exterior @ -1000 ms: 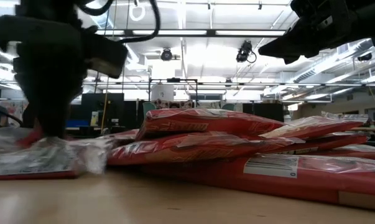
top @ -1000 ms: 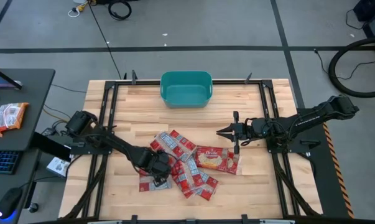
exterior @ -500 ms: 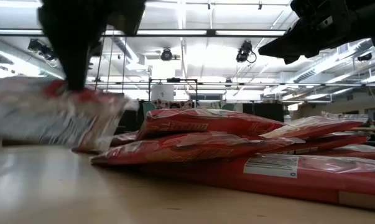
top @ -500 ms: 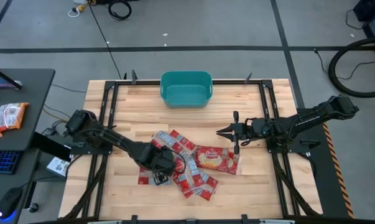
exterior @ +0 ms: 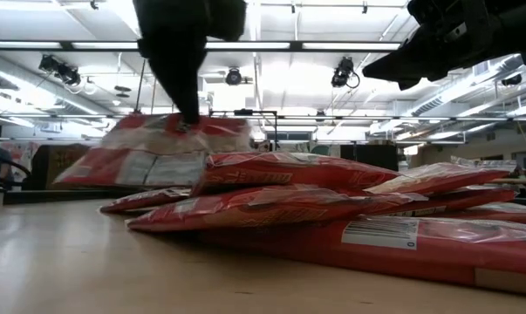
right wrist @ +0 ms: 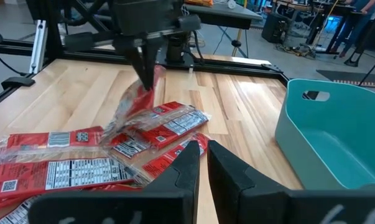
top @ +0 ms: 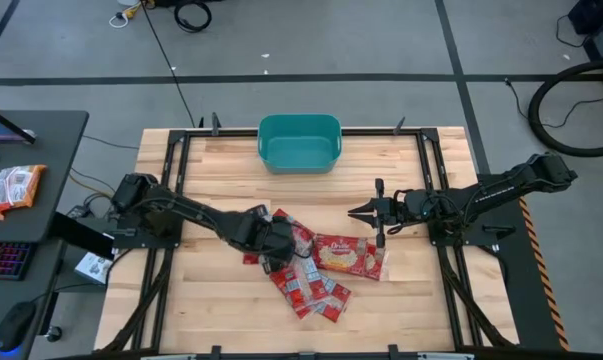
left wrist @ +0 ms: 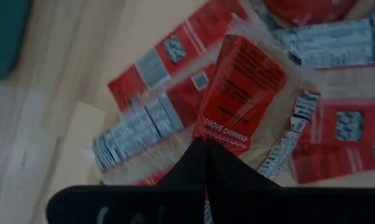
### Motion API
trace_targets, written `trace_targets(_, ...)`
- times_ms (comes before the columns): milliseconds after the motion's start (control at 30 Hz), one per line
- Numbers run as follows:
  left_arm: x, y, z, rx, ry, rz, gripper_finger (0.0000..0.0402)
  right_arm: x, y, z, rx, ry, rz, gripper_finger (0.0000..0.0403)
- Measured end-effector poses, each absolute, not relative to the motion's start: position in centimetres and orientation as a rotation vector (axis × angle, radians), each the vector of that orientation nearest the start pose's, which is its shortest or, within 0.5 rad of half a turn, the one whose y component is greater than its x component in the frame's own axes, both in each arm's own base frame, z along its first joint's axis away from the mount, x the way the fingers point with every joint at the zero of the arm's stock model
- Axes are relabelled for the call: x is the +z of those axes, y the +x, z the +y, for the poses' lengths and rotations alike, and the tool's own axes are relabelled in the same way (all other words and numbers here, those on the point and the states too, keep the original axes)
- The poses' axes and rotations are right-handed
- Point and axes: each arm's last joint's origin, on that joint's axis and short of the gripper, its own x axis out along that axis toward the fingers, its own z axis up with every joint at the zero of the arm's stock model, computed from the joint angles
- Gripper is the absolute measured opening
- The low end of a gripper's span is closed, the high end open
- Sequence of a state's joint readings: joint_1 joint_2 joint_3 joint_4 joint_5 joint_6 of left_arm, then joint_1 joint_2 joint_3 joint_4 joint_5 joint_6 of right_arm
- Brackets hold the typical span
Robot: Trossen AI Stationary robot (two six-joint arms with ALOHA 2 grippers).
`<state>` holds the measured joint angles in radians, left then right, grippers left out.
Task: Sort popcorn bags into baskets
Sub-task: Put the popcorn bag into the green bin
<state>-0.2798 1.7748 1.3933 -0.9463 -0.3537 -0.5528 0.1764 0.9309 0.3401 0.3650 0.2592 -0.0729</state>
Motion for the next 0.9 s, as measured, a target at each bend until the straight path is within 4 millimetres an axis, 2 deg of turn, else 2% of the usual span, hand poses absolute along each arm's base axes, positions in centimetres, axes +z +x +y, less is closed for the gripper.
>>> trace_targets(300, 25.8, 35.1, -3.6, 0.468, 0.031, 1.109, 0.0000, 20.7, 19.1, 2.6, -0.074, -0.122, 0.224, 0.0036)
trace_targets(500, 26.7, 36.0, 1.2, 0.594, 0.185, 1.049, 0.0000, 20.2, 19.0, 2.6, -0.076, -0.108, 0.273, 0.0036)
trace_targets(667, 27.2, 36.9, 5.3, 0.603, 0.283, 0.998, 0.0000, 19.7, 18.8, 2.5, -0.103, -0.105, 0.326, 0.0036)
trace_targets(900, 29.0, 38.1, 9.1, 0.591, 0.422, 0.824, 0.0000, 19.5, 18.7, 2.4, -0.117, -0.088, 0.354, 0.0036)
